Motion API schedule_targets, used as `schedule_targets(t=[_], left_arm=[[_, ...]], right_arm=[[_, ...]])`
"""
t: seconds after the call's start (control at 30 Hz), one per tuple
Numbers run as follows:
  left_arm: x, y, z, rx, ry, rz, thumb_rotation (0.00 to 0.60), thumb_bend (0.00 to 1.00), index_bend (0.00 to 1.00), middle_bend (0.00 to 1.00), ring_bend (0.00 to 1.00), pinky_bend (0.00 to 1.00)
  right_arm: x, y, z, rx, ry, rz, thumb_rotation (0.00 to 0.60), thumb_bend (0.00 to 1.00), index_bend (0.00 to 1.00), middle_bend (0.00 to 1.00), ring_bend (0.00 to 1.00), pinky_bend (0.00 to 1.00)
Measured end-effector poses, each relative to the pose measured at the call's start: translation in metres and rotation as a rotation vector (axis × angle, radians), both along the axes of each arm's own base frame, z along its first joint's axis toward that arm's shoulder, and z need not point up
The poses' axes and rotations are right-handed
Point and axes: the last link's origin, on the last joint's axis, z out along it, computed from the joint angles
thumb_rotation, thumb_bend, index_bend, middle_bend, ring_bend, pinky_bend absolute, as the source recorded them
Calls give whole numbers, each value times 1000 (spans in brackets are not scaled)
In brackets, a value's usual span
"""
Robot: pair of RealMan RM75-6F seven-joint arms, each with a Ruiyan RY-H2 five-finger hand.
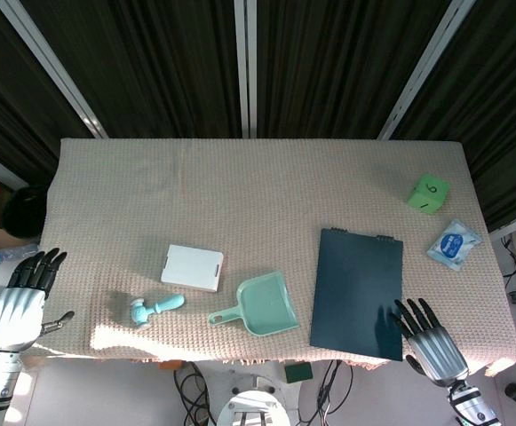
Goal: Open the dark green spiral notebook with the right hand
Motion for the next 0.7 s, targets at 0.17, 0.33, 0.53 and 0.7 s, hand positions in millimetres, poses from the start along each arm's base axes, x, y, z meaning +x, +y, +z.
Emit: schedule_targets(t=[0.17, 0.33, 0.53, 0.7], left_arm=[[2, 1, -1, -14, 1, 0, 600, 59, 72, 54, 59, 121], [1, 0, 1, -7, 0, 0, 600, 60, 72, 54, 59, 121], [-2, -2, 2, -3, 0, 12, 600, 60, 71, 54, 59, 121], [-4, -2, 3, 1, -2, 15, 600, 61, 72, 54, 59, 121]], right_arm=[[1, -2, -3, 2, -5, 5, 600, 239, 231, 0, 0, 0], [4, -5, -7, 7, -8, 15, 600, 244, 231, 0, 0, 0], [7, -7, -10, 8, -15, 22, 600, 285, 232, 0, 0, 0], [9, -8, -10, 7, -23, 27, 600, 300, 233, 0, 0, 0]])
